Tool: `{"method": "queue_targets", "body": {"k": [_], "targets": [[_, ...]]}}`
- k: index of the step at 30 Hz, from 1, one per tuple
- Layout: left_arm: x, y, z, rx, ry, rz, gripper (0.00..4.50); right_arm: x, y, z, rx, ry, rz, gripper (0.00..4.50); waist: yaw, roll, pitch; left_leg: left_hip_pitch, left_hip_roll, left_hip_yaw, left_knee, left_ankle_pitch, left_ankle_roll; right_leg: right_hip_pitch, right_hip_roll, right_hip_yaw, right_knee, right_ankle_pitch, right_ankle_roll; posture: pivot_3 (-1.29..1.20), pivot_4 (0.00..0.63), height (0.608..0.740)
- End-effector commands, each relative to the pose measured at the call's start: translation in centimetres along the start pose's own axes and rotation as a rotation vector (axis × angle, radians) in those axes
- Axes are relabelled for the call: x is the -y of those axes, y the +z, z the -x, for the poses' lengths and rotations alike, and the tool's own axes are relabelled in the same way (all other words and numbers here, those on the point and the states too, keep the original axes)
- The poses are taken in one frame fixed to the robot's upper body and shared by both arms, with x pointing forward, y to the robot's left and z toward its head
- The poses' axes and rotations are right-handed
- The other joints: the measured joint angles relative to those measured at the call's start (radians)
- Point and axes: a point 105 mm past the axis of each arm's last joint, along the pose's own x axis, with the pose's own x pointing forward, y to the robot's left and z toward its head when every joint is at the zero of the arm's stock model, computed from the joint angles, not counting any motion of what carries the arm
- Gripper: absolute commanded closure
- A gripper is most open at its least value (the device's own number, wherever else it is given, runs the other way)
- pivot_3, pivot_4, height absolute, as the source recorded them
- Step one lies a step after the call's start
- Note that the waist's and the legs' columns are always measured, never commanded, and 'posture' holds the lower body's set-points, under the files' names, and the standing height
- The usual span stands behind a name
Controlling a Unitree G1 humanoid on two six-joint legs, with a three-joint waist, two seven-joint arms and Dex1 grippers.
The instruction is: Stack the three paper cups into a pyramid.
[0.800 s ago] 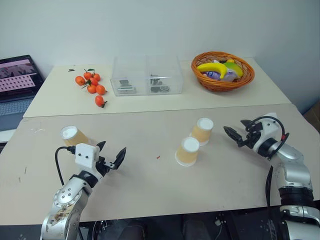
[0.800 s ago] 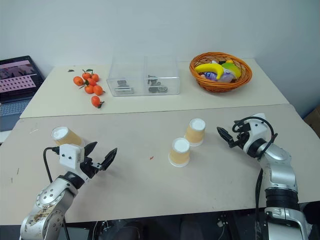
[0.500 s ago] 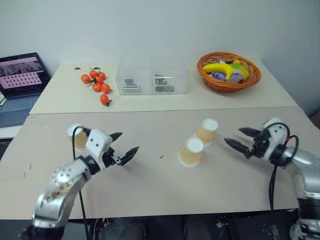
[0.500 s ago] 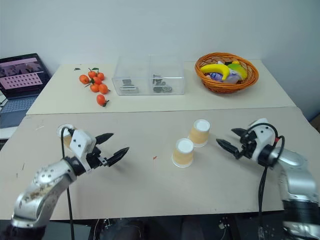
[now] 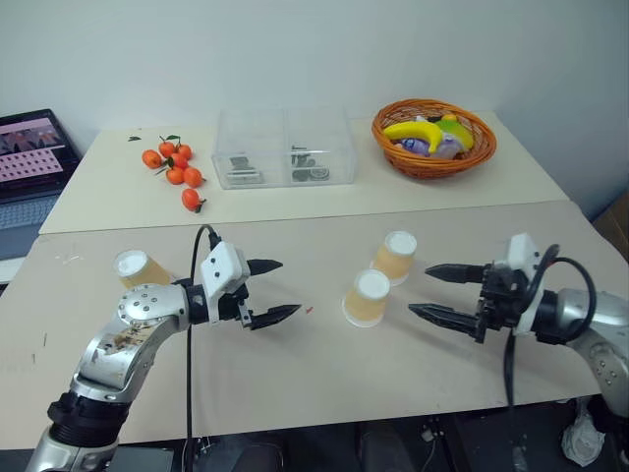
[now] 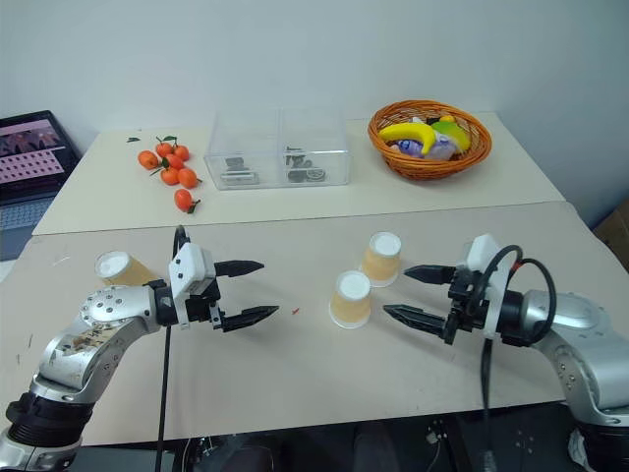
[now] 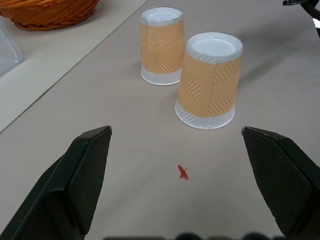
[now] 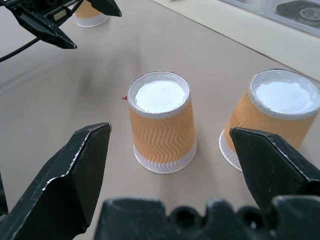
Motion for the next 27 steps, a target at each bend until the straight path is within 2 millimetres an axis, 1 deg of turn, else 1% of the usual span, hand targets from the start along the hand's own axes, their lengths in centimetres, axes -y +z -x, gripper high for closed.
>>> {"method": "queue_targets", "body": {"k": [1,3,7,15,18,21,27], "targets": [[0.3,0.7,0.4,0.016,-0.012,-0.047,0.05,-1.0,0.5,-0.1,0.019,0.031,0.001,0.02,0.009,0.0,0.0,-0.002,0.0,0.0,0.0,0.0,0.0,-0.003,0.0,0.0,0.0,0.0,0.0,0.0,0.15,0.728],[0.3,0.8,0.7,0.019,-0.008,-0.046,0.05,-0.8,0.4,0.0,0.015,0.03,0.001,0.02,0.012,0.0,0.0,-0.005,-0.001,0.0,0.0,0.0,-0.001,-0.007,-0.001,0.0,0.001,0.001,-0.001,0.0,0.15,0.728],[0.3,1.0,1.1,0.04,0.016,-0.049,0.05,-0.2,0.5,-0.3,0.026,0.024,0.003,0.02,0.012,0.0,0.0,-0.005,0.0,0.001,0.0,0.001,-0.001,-0.008,-0.001,0.0,0.001,0.001,-0.002,0.0,0.15,0.728],[0.5,1.0,1.4,0.052,0.061,-0.029,0.05,0.0,0.2,-1.8,0.036,0.052,0.002,0.02,0.012,0.0,0.0,-0.004,0.0,0.001,0.0,0.001,-0.001,-0.007,-0.001,0.0,0.001,0.001,-0.002,0.0,0.15,0.728],[0.5,0.9,1.6,0.057,0.084,-0.021,0.05,-0.2,0.0,-2.6,0.043,0.08,-0.004,0.02,0.012,0.0,0.0,-0.005,0.0,0.001,0.0,0.001,-0.001,-0.008,-0.001,0.0,0.001,0.001,-0.002,0.0,0.15,0.728],[0.5,1.0,1.8,0.063,0.104,-0.017,0.05,0.1,-0.3,-3.1,0.038,0.086,-0.001,0.02,0.012,0.0,0.0,-0.004,0.0,0.001,0.0,0.001,-0.001,-0.008,-0.001,0.0,0.001,0.002,-0.002,0.0,0.15,0.728],[0.5,1.7,2.2,0.08,0.142,-0.022,0.05,0.8,-0.2,-4.0,0.06,0.087,0.005,0.02,0.011,0.0,0.0,-0.004,0.0,0.001,0.0,0.001,-0.002,-0.008,-0.001,0.0,0.002,0.002,-0.002,0.0,0.15,0.728]]}}
